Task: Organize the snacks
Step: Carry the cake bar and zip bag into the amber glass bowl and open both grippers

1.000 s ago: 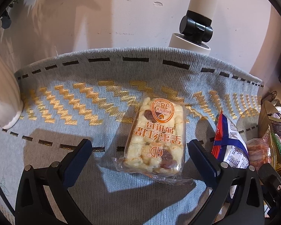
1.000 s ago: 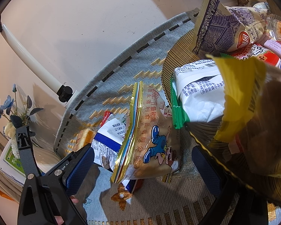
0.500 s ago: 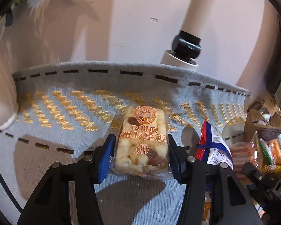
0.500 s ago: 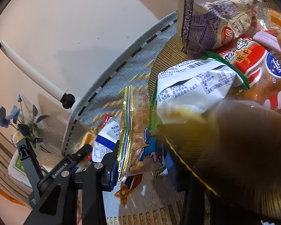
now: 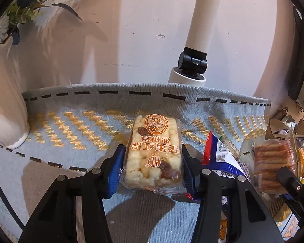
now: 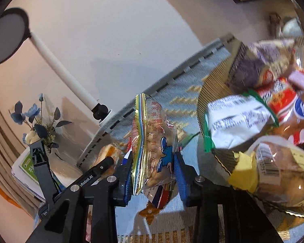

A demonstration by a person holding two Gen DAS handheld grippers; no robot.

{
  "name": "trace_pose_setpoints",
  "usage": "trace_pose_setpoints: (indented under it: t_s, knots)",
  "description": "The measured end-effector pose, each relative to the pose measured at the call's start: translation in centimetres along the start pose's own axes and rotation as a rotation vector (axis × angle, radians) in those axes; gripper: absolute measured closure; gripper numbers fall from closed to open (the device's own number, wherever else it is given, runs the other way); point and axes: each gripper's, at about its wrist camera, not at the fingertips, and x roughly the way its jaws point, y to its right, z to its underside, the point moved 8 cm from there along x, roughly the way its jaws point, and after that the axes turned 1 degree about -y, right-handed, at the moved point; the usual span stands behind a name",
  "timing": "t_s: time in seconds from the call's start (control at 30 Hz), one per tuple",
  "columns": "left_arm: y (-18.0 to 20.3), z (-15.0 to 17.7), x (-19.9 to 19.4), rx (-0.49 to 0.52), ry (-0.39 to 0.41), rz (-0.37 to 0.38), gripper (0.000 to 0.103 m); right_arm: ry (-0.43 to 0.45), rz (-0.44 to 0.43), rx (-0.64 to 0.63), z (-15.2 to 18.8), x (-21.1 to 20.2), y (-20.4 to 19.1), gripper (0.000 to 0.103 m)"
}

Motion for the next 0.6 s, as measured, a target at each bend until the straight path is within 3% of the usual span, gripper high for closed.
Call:
trace_pose_setpoints:
  t_s: [0.43,0.53,0.6]
  knots:
    - [-0.2,-0.6,-2.2,0.006,0.098,-0.027,0.054,0.023,-0.129,0.014,-0.4,-1.2,-1.1,0.071]
    - [-0.5,-0.2,-2.4,0.003,0.078,-0.085,0.054,0.013,-0.178,0.030,-0.8,-2.2,-1.3,0.071]
    - [-0.3,0.2,-2.7,-0.016,0.055,-0.078,0.054,0.001,-0.221,0.026,-1.5,-3.1,-2.0,0.071]
